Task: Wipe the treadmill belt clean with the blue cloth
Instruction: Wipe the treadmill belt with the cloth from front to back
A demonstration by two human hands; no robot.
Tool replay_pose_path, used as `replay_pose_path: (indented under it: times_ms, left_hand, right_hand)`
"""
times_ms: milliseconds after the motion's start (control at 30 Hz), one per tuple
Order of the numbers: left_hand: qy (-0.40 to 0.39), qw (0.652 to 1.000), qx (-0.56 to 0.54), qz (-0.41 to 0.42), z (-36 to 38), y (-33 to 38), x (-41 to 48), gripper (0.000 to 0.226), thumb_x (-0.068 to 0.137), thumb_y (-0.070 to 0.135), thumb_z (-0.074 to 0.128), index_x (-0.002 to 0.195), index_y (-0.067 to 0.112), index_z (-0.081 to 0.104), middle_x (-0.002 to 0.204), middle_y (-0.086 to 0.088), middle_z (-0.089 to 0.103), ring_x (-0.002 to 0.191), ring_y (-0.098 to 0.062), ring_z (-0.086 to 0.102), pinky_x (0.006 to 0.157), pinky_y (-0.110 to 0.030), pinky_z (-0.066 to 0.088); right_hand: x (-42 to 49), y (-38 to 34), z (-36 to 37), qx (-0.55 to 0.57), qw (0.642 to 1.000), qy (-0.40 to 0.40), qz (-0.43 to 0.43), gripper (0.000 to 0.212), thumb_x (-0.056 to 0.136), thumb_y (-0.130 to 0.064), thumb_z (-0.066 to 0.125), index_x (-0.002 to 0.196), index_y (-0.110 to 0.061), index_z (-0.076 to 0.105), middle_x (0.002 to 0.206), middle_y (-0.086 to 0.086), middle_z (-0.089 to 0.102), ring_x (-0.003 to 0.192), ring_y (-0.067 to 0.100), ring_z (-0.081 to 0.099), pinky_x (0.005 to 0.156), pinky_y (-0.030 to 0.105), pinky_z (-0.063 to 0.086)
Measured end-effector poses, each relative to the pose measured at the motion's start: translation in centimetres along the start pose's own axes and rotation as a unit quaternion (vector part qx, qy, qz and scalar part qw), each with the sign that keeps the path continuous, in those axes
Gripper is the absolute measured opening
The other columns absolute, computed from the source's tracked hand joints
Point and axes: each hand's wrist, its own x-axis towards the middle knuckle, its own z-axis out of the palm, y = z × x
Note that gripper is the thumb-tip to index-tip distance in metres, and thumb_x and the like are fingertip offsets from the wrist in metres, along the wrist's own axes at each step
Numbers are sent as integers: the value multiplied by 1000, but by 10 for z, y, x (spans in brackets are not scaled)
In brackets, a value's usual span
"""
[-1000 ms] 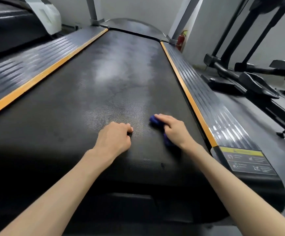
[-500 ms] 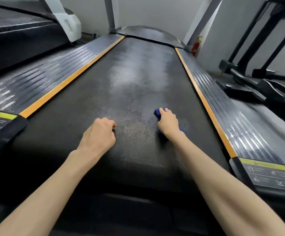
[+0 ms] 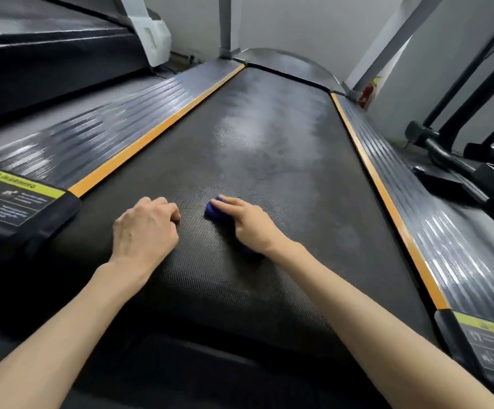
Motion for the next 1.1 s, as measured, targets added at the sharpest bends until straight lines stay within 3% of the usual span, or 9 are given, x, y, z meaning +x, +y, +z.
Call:
replay_pose_path:
  times_ms: [67,200,367,533,733,833,967,1033,1100]
  left_hand:
    - [0,1000,-12,1,1,-4,1,23,89,15,52,100,23,69,96,-5,58,89,-28,59,74,-37,46]
    - [2,999,-45,20,2,-11,-1,23,91,18,50,103,24,70,93,1,56,91,-22,57,73,-33,44]
    - [-12,997,-70,17,1,-18,1,26,92,19,48,106,25,68,98,4,56,97,-17,56,78,-33,46]
    - [-29,995,-89,33,1,-20,2,30,92,16,46,111,27,67,102,8,57,102,-13,51,86,-32,45]
    - [-10,997,-75,6,0,-15,2,26,94,20,47,108,27,67,102,5,55,97,-15,55,81,-29,44]
    - [-14,998,-66,2,-2,-11,6,26,94,21,46,105,29,68,101,5,56,95,-16,56,78,-29,43]
    - [-42,998,-38,-9,-7,-10,18,23,90,23,49,95,28,71,87,6,48,90,-18,54,72,-29,37]
    - [-43,999,-28,-14,-7,-8,21,22,88,27,50,92,26,71,83,7,45,81,-17,47,69,-28,33]
    - [-37,999,-16,-16,-5,-5,22,21,87,29,50,92,25,69,85,5,46,79,-17,46,69,-28,33]
  right_hand:
    - [12,17,-11,20,1000,-4,-11,63,82,11,37,135,-21,47,145,-2,40,136,19,34,110,23,21]
    - [43,50,-38,-99,957,54,267,52,86,3,40,137,-7,38,145,13,36,132,30,35,105,32,28]
    - [41,12,1,11,1000,1,-5,65,83,9,34,137,-25,45,148,-5,35,135,19,35,111,33,27]
    - [78,28,-23,-75,968,48,233,57,85,4,39,140,-11,37,149,10,32,134,30,32,108,34,27]
    - [60,-12,10,42,998,-8,-56,60,83,12,37,132,-20,50,144,-1,42,132,17,39,111,26,26]
    - [63,47,-17,-3,988,58,144,62,81,9,40,138,-17,43,147,6,36,135,24,35,111,31,25]
    - [66,114,-47,-78,903,83,415,43,83,-2,50,125,-1,44,132,23,46,125,35,40,104,40,34]
    - [87,96,-43,-57,907,92,406,40,84,-6,48,124,-1,46,132,22,47,125,34,41,103,38,34]
    - [119,56,-27,-24,952,73,297,43,86,-2,43,129,-4,45,135,19,45,125,33,43,102,36,35]
